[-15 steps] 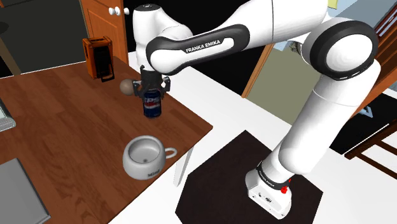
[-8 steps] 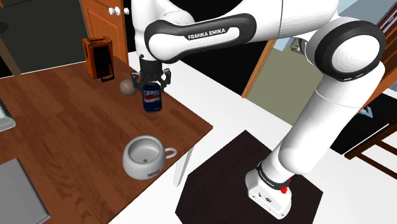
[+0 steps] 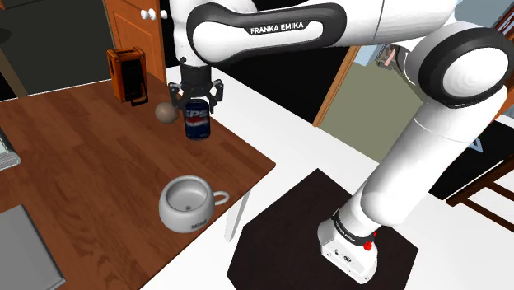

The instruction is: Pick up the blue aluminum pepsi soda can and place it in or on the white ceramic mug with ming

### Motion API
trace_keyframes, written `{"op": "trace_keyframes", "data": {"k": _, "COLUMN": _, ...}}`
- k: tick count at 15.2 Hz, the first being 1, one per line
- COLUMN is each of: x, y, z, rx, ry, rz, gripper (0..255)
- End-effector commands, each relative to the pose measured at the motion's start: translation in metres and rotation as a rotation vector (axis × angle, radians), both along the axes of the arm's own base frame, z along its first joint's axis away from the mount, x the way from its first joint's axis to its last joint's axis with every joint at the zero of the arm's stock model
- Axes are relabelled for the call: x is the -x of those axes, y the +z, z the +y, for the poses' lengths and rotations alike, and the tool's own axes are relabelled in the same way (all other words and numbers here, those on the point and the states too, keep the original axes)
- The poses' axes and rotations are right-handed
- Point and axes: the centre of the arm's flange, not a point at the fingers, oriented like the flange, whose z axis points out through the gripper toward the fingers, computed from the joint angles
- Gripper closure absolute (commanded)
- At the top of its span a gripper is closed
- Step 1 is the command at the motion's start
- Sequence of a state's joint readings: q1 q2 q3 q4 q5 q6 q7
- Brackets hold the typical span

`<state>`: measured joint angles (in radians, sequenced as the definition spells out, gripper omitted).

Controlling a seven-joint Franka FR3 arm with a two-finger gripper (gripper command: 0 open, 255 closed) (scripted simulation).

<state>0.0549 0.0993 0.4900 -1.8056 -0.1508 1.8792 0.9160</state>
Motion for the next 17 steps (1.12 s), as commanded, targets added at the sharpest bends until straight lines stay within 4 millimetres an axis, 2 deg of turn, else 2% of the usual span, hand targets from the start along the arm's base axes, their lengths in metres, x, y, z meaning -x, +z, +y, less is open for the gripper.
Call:
{"op": "trace_keyframes", "data": {"k": 1, "x": 0.021, "y": 0.003, "z": 0.013, "rx": 0.0, "ry": 0.0, "rz": -0.001, "gripper": 255}}
{"op": "trace_keyframes", "data": {"k": 14, "x": 0.171, "y": 0.031, "z": 0.101, "rx": 0.0, "ry": 0.0, "rz": -0.001, "gripper": 255}}
{"op": "trace_keyframes", "data": {"k": 17, "x": 0.171, "y": 0.015, "z": 0.101, "rx": 0.0, "ry": 0.0, "rz": -0.001, "gripper": 255}}
